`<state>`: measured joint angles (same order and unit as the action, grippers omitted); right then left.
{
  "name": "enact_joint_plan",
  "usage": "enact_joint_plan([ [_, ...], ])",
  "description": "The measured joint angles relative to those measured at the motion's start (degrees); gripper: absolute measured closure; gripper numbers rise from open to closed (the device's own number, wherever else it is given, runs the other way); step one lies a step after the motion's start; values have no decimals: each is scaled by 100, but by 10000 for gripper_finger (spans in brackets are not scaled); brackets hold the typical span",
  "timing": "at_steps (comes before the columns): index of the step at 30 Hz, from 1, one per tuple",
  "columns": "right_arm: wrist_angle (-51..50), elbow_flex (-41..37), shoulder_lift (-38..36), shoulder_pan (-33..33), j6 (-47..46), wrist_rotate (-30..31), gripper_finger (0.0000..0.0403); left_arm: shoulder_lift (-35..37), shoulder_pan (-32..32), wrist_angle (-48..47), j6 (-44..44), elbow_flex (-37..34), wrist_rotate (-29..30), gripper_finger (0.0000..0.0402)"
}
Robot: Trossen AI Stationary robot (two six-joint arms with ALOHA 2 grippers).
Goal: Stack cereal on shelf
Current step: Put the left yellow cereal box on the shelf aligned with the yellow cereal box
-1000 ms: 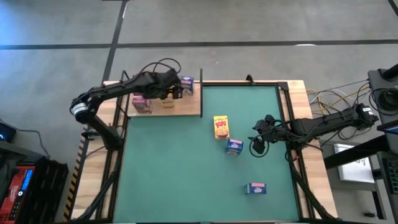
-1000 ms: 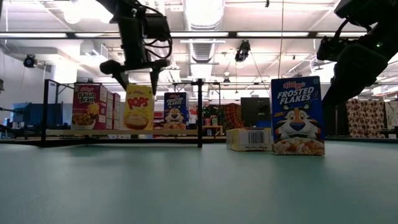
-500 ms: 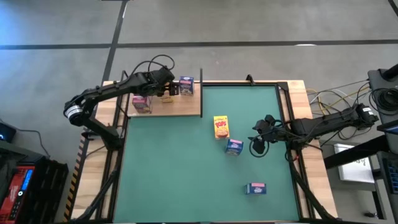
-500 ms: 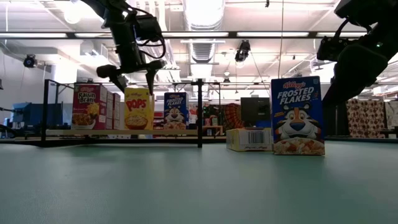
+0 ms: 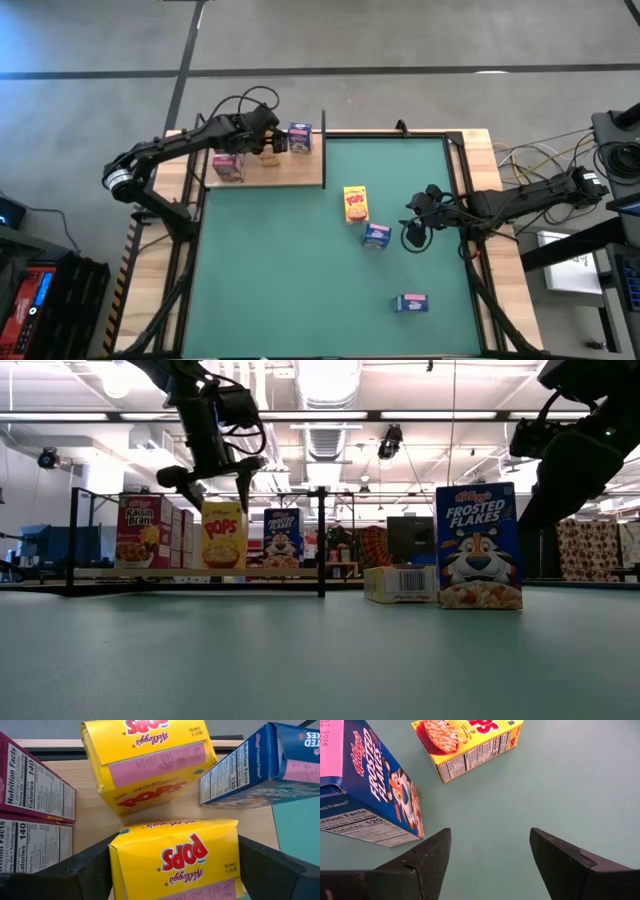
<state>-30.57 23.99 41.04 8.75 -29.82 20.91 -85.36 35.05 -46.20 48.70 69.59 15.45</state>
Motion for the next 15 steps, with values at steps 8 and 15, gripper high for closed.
enact_joint_plan([
  [8, 0, 0, 0, 0, 0, 0, 142, 0, 0, -76, 23, -1, 1, 8],
  [15, -1, 0, 0, 0, 0, 0, 142, 64, 0, -107, 28, -1, -24, 4],
])
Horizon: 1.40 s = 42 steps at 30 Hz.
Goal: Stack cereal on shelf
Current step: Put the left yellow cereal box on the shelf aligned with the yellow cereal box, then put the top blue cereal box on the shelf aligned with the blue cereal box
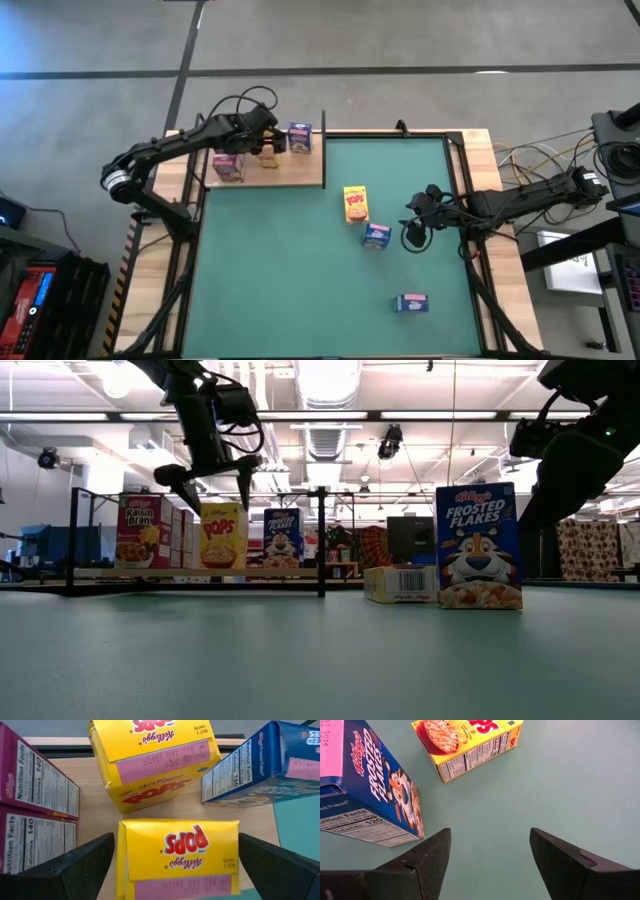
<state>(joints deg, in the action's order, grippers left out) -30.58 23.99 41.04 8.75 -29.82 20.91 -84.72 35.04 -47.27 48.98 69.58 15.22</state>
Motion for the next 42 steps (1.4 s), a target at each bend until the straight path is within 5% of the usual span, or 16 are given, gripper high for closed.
enact_joint_plan([
  [36, -1, 0, 0, -2, 0, 0, 142, 1639, -1107, -548, 554, 4, -226, 3],
  [42, -1, 0, 0, -2, 0, 0, 142, 1605, -2012, -461, 1037, 4, 644, 3],
])
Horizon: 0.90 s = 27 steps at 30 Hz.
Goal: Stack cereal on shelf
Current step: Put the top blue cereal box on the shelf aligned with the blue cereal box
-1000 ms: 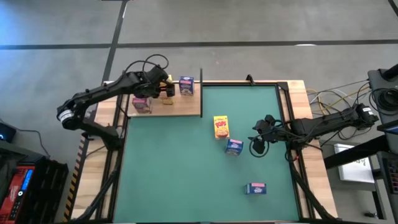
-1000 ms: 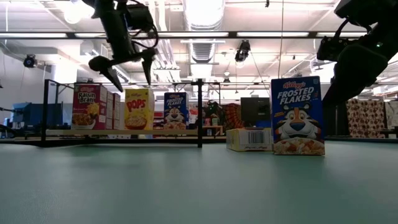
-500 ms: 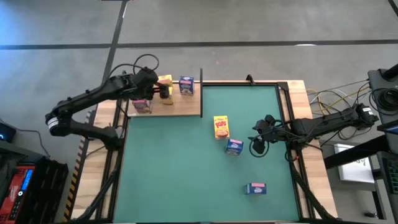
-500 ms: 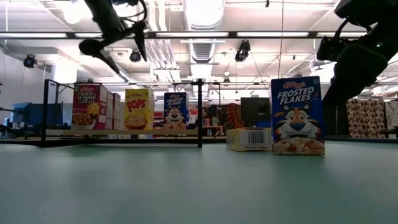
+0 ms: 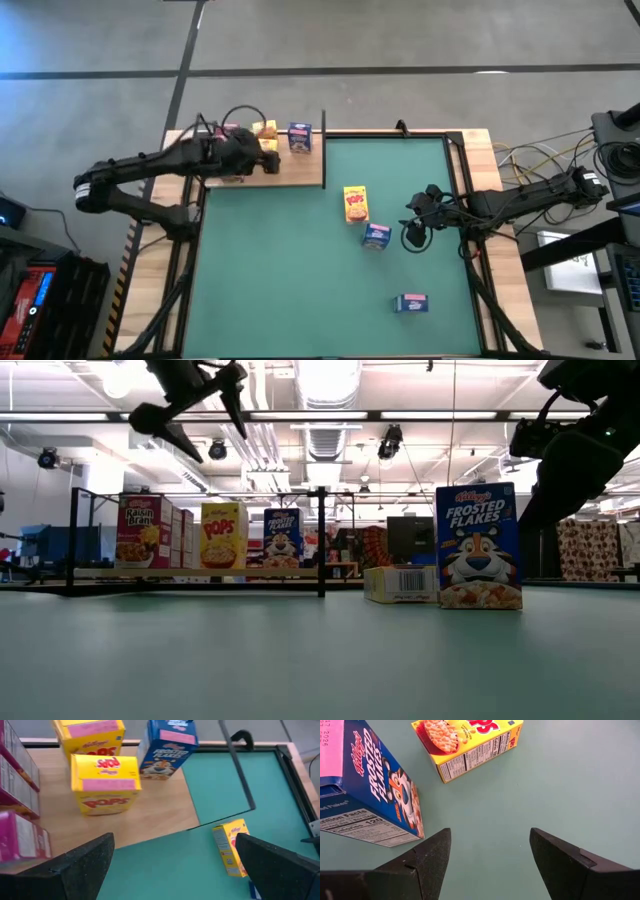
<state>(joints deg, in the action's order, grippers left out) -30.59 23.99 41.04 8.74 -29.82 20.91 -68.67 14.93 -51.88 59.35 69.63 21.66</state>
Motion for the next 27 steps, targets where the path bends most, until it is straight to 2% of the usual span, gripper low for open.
enact_joint_plan([
  [3, 2, 0, 0, 2, 0, 0, 142, -125, -653, -2, 339, 0, 764, 3],
  [9, 2, 0, 0, 1, 0, 0, 142, -582, -2083, 293, 407, 0, 2546, 3],
  [14, 2, 0, 0, 2, 0, 0, 142, -1164, -3088, 604, 304, 0, 3297, 3],
  [16, 0, 0, 0, 1, 0, 0, 142, -1470, -3446, 769, 508, 0, 3815, 3],
  [19, 2, 0, 0, 1, 0, 0, 142, -1895, -3870, 939, 981, 0, 4646, 3],
  [24, 0, 0, 0, 1, 0, 0, 142, -2414, -4222, 1125, 1461, -2, 5669, 2],
  [27, 2, 0, 0, 1, 0, 0, 142, -2388, -4202, 1079, 1433, 0, 5965, 2],
])
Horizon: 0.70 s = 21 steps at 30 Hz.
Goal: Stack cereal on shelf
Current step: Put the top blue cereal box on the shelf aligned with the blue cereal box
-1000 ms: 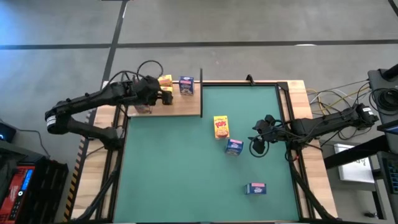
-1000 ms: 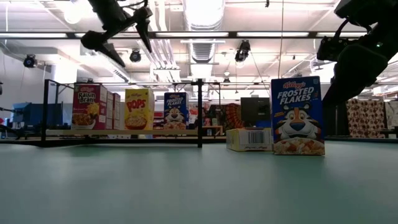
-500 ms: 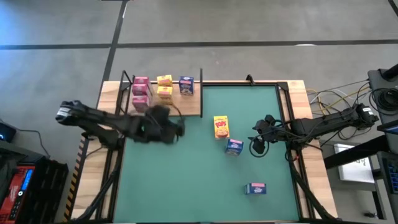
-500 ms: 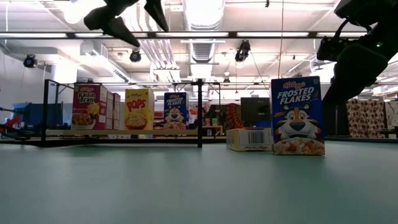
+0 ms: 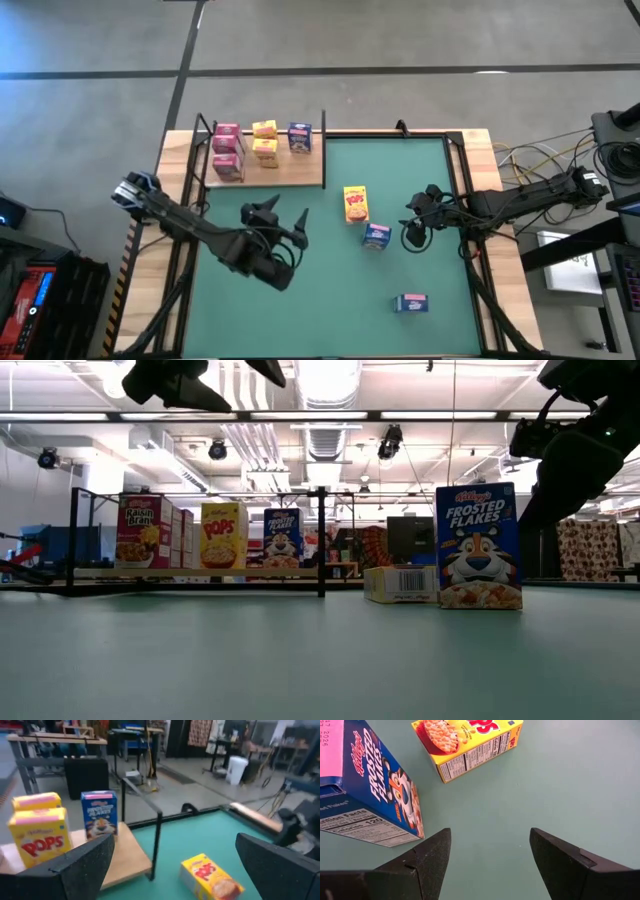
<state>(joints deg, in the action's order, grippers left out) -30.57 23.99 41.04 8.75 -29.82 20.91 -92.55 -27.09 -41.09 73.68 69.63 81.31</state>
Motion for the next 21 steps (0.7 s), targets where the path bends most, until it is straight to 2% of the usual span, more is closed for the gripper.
enact_joint_plan([
  [6, -2, 0, 0, -1, 0, 0, 142, 332, 331, 38, -1088, 0, -1273, 2],
  [11, 0, 0, 0, -1, 0, 0, 142, 408, 581, 404, -2096, 0, -1857, 2],
  [15, 0, 0, 0, 1, 0, 0, 142, 479, 958, 1049, -2969, 0, -2627, 1],
  [18, -2, 0, 0, 0, 0, 0, 142, 480, 1346, 1639, -3614, -49, -3434, 1],
  [21, 0, 0, 0, 1, 0, 0, 142, 471, 1788, 2371, -3764, -310, -3937, 1],
])
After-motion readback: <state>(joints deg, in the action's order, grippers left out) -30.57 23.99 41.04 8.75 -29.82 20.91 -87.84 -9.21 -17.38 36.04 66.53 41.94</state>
